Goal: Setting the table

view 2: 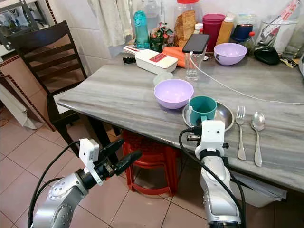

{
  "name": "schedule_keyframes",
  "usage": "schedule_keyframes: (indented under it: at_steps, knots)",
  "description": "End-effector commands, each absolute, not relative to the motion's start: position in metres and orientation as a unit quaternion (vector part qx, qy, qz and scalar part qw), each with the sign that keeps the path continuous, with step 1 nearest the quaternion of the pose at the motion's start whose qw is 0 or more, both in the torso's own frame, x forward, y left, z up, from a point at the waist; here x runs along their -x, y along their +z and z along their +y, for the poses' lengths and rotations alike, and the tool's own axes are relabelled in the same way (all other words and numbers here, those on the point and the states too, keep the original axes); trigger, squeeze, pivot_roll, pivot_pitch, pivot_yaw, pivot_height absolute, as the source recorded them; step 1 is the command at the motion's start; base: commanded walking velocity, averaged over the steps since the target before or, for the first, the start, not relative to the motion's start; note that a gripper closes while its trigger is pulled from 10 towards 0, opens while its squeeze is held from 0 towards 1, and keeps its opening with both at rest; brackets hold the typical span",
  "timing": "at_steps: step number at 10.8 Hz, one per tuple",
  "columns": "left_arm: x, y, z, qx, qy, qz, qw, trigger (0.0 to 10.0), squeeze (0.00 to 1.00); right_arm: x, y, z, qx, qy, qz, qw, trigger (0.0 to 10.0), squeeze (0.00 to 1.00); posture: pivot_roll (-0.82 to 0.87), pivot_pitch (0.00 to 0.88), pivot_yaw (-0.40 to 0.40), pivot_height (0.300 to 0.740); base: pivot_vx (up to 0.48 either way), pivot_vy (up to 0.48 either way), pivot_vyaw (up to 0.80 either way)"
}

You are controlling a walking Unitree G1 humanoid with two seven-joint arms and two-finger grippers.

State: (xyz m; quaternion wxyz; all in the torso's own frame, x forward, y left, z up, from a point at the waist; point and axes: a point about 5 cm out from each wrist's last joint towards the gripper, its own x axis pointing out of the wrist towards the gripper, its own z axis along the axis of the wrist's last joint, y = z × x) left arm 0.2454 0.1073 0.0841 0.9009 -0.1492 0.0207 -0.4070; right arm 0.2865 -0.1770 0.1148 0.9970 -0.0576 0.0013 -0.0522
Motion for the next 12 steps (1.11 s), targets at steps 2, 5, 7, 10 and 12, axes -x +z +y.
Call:
schedule_keyframes:
  at_steps: [2, 5, 7, 10, 12]
  knots:
    - [-0.247, 0.085, 0.109, 0.14, -0.402, 0.023, 0.905, 10.0, 0.0, -0.287, 0.123, -0.17, 0.045, -0.046, -0.007, 0.998, 10.0, 0.0, -0.13, 0.029, 0.1, 0.74, 0.0, 0.0, 0.0]
    - [-0.248, 0.085, 0.108, 0.14, -0.401, 0.023, 0.905, 10.0, 0.0, -0.285, 0.122, -0.166, 0.034, -0.043, 0.0, 0.999, 10.0, 0.0, -0.13, 0.028, 0.102, 0.74, 0.0, 0.0, 0.0]
    - [-0.249, 0.085, 0.108, 0.139, -0.401, 0.024, 0.905, 10.0, 0.0, -0.283, 0.122, -0.162, 0.03, -0.037, 0.002, 0.999, 10.0, 0.0, -0.13, 0.029, 0.101, 0.74, 0.0, 0.0, 0.0]
    - [-0.249, 0.085, 0.107, 0.138, -0.401, 0.025, 0.905, 10.0, 0.0, -0.28, 0.121, -0.16, 0.026, -0.033, 0.007, 0.999, 10.0, 0.0, -0.14, 0.031, 0.102, 0.74, 0.0, 0.0, 0.0]
    - [-0.249, 0.085, 0.106, 0.138, -0.4, 0.025, 0.906, 10.0, 0.0, -0.277, 0.122, -0.159, 0.025, -0.031, 0.009, 0.999, 10.0, 0.0, -0.14, 0.03, 0.103, 0.74, 0.0, 0.0, 0.0]
